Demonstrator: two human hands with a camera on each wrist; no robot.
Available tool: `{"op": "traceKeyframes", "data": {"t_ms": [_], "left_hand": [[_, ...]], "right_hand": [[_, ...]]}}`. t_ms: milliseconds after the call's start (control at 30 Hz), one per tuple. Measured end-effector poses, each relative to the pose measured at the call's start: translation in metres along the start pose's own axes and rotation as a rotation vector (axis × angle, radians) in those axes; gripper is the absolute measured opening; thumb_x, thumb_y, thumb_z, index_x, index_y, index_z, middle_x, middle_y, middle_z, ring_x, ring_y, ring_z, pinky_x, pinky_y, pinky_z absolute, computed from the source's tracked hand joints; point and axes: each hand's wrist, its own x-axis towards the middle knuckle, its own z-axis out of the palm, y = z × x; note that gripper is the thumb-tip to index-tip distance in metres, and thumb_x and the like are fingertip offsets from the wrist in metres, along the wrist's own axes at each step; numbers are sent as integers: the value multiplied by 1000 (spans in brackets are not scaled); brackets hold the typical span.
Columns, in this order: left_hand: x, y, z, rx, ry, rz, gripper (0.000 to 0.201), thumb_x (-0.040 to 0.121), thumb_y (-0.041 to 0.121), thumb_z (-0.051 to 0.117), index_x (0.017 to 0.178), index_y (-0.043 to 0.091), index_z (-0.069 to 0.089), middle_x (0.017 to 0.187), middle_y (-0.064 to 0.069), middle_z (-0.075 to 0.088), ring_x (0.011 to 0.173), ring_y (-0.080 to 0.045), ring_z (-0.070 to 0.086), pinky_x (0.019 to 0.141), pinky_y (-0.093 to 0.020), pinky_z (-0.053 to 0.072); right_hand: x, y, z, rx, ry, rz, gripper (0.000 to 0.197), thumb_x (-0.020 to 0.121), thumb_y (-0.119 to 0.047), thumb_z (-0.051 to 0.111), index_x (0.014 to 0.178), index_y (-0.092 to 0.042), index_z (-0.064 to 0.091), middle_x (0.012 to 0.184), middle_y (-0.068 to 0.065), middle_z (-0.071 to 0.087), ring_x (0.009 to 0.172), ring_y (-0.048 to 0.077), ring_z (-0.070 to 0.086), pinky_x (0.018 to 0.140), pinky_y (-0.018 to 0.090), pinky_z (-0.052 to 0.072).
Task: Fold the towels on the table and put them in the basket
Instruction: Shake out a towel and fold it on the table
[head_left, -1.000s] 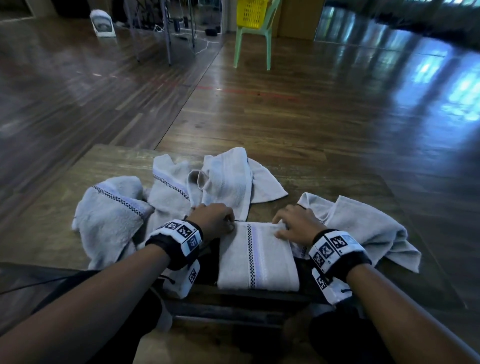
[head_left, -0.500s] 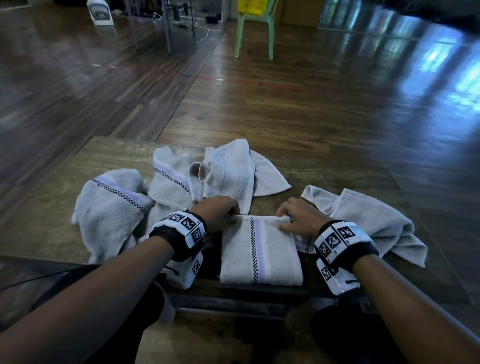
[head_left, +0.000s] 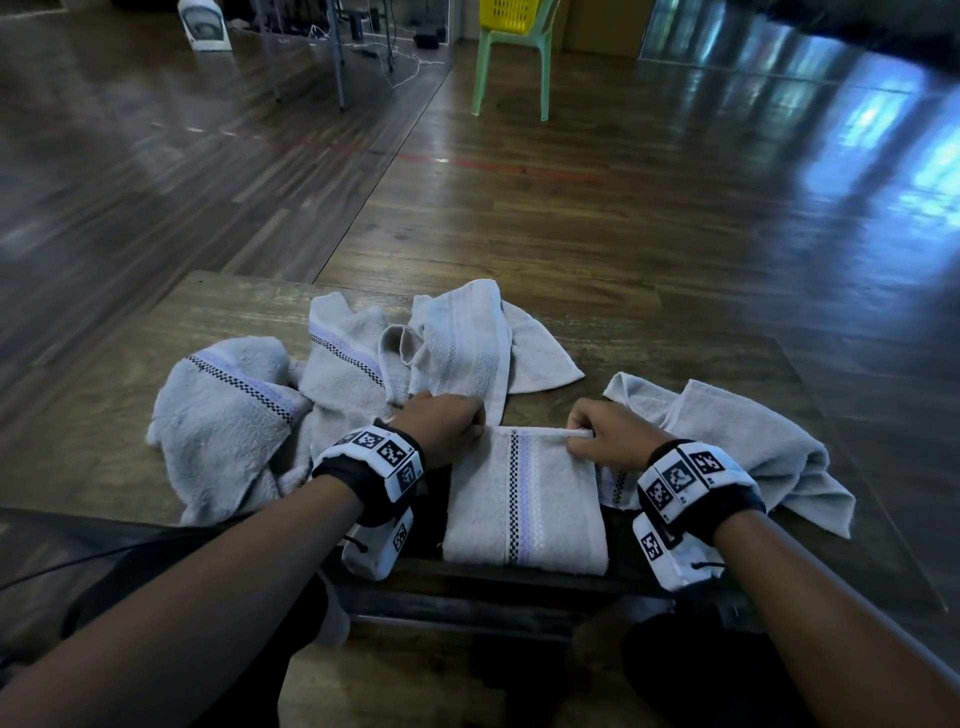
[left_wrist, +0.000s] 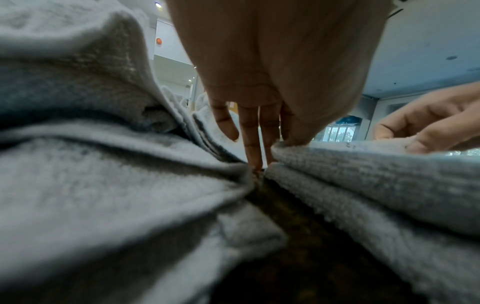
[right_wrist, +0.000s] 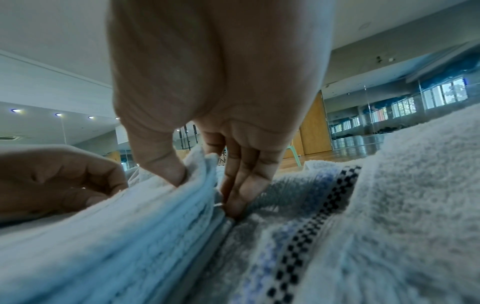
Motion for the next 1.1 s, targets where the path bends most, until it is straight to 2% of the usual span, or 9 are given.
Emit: {"op": "traceKeyframes", "data": {"t_ms": [67,167,233,333,467,633,800,967,1100], "left_hand": [[1,1,1,4,-1,-4,11,94,29,42,97,21,50,104,-1,61,97,-22,56,88,-37,32],[2,0,1,15,-19,-4,11,94,28,43,97,21,52,104,0,60,100,-21,54,88,-37,31],[3,-1,1,13,-24,1,12,94,27,44,96,20,54,104,1,59,101,-20,54,89,-37,32],[3,-2,1,6,-10,5,11,93,26,46,94,19,55,104,-2,61,98,-23,56,82,-35,35],[2,-3,2,-38,-2,-13,10,92,21,46,95,16,54,105,-7,61,93,-28,57,73,-33,40],[1,-7,3,-103,-15,-33,8,92,17,45,94,15,52,104,-8,60,93,-28,56,77,-38,46],[0,-4,3,-49,50,1,15,92,22,47,101,17,58,106,-2,59,99,-24,56,82,-34,39],[1,-2,3,-84,115,97,16,90,25,53,100,19,64,103,1,63,95,-19,58,74,-27,37],[5,0,3,-78,82,53,11,89,23,54,94,17,63,99,0,63,93,-20,58,73,-30,45]], "right_hand": [[1,1,0,-1,6,16,8,79,-17,59,82,-15,52,82,-1,56,73,14,51,67,31,44],[3,3,2,-33,12,14,12,81,-18,61,90,-17,53,98,5,58,89,18,55,82,35,48],[3,5,1,-48,12,9,16,84,-21,62,98,-15,56,103,6,58,95,19,55,85,33,47],[1,6,-1,-10,18,23,16,85,-23,64,97,-14,61,101,4,61,95,18,57,83,31,46],[-1,5,-3,16,23,-27,8,85,-21,62,91,-17,58,98,4,63,91,17,58,81,32,48],[0,4,-1,29,43,-24,8,87,-22,60,92,-18,56,94,2,61,87,16,57,77,29,45],[5,6,2,34,64,57,16,83,-24,66,93,-16,55,86,0,57,78,15,55,67,26,42],[4,8,-6,7,57,-12,7,83,-14,65,82,-18,59,87,-1,65,81,12,61,69,18,46],[2,11,-5,13,88,-92,7,83,-11,65,78,-14,60,83,-2,64,81,13,61,74,27,52]]}}
